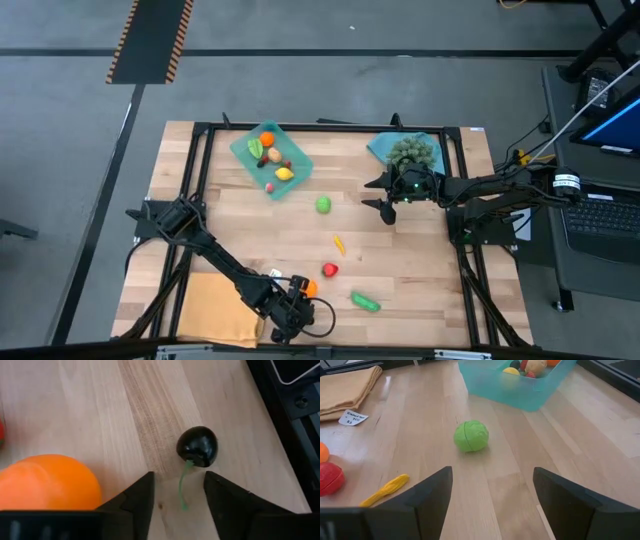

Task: Pick and placing Produce into tupperware
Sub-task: Put the black plum into the blue bin

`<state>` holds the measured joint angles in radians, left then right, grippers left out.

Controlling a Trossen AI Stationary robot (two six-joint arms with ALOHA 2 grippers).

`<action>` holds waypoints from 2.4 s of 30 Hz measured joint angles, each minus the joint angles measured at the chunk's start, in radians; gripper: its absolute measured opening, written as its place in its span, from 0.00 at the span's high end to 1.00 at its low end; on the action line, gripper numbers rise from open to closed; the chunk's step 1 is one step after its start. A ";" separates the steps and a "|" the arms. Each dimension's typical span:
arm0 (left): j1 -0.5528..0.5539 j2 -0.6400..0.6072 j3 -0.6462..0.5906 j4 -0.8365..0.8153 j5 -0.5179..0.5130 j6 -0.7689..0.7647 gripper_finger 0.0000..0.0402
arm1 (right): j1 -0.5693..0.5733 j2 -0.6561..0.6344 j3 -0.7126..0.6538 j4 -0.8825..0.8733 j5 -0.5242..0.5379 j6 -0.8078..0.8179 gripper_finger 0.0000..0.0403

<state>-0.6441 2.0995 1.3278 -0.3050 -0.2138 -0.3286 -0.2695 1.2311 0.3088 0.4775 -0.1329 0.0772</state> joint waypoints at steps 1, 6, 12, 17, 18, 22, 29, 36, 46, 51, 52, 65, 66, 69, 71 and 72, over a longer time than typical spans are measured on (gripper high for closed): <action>0.000 0.000 0.000 0.000 0.001 0.000 0.62 | 0.000 0.000 0.000 0.000 0.000 0.000 0.31; 0.000 0.001 0.000 0.001 -0.002 -0.003 0.77 | 0.000 0.000 0.000 0.000 0.000 0.000 0.31; 0.002 0.001 -0.001 0.001 -0.010 -0.003 0.90 | 0.000 0.000 0.000 0.000 0.000 0.001 0.31; 0.003 0.001 -0.001 -0.003 -0.011 -0.002 0.99 | 0.000 0.000 0.000 0.000 0.000 0.001 0.31; 0.003 0.001 -0.001 -0.004 -0.011 -0.002 0.98 | 0.000 0.000 0.000 0.000 0.000 0.001 0.31; 0.007 -0.005 0.000 -0.011 -0.005 0.002 0.99 | 0.000 0.000 0.000 0.000 0.000 0.025 0.31; 0.025 -0.059 -0.008 -0.095 0.003 0.051 1.00 | 0.000 0.000 0.000 -0.012 0.000 0.027 0.31; 0.051 -0.152 -0.007 -0.262 -0.014 0.036 1.00 | 0.000 0.000 0.000 -0.035 0.000 0.027 0.31; 0.055 -0.323 -0.005 -0.394 0.001 0.031 1.00 | 0.000 0.000 0.000 -0.036 0.000 0.026 0.31; 0.052 -0.418 -0.005 -0.412 -0.002 0.024 1.00 | 0.000 0.000 0.000 -0.035 0.000 0.024 0.31; 0.052 -0.434 -0.004 -0.412 -0.004 0.024 1.00 | 0.000 0.000 0.000 -0.035 0.000 0.024 0.31; 0.068 -0.650 -0.323 -0.125 -0.039 0.051 1.00 | 0.000 0.000 0.000 -0.035 0.000 0.024 0.31; 0.075 -0.675 -0.365 -0.074 -0.040 0.054 1.00 | 0.000 0.000 0.000 -0.035 0.000 0.024 0.31; 0.097 -0.757 -0.497 0.099 -0.042 0.105 1.00 | 0.000 0.000 0.000 -0.035 0.000 0.025 0.31; 0.113 -0.812 -0.581 0.210 -0.041 0.143 1.00 | 0.000 0.000 0.000 -0.035 0.000 0.026 0.31; 0.123 -0.838 -0.618 0.249 -0.040 0.151 1.00 | 0.000 0.000 0.000 -0.034 0.000 0.026 0.31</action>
<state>-0.5212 1.2611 0.7100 -0.0558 -0.2537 -0.1774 -0.2691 1.2312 0.3088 0.4431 -0.1329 0.1032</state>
